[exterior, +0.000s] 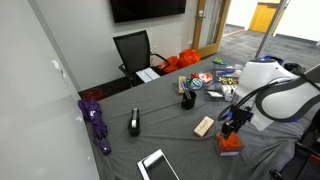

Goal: Put the orange glove in the white cup

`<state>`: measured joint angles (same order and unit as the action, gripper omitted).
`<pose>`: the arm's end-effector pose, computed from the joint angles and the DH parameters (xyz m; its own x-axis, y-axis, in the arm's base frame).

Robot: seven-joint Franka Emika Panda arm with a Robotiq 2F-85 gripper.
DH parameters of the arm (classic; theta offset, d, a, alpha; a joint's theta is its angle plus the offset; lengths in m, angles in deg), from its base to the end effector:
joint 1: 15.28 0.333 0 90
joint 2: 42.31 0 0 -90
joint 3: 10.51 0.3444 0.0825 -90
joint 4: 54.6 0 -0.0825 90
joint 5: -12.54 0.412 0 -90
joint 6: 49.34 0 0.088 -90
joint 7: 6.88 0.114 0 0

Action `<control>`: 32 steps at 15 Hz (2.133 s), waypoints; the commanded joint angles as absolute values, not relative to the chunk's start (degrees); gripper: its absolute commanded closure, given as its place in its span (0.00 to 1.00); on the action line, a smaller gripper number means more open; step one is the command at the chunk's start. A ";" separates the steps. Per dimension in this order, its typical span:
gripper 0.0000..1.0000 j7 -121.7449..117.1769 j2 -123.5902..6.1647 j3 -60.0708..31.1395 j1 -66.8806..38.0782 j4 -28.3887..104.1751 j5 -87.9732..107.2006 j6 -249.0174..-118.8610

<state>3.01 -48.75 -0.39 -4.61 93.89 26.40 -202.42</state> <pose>0.4258 0.1568 0.2113 0.9975 -0.0245 -0.0659 -0.0317 -0.9933 -0.1113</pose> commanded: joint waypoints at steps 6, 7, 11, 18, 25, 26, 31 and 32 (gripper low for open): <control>0.25 4.75 -52.12 -0.38 -4.07 93.90 23.68 -205.50; 0.24 4.87 -52.25 -0.44 -4.00 94.03 23.28 -205.74; 0.57 5.02 -53.00 -0.55 -3.87 94.21 21.72 -206.72; 1.00 4.75 -52.40 -0.14 -4.27 93.72 23.01 -204.93; 1.00 -5.40 -46.87 2.69 -7.70 93.52 36.19 -198.51; 1.00 -8.70 -45.33 2.79 -8.24 93.22 40.28 -196.47; 1.00 -21.08 -37.23 -2.07 -8.95 91.89 52.91 -185.91; 1.00 -22.29 -35.99 -3.39 -9.06 91.45 54.57 -183.91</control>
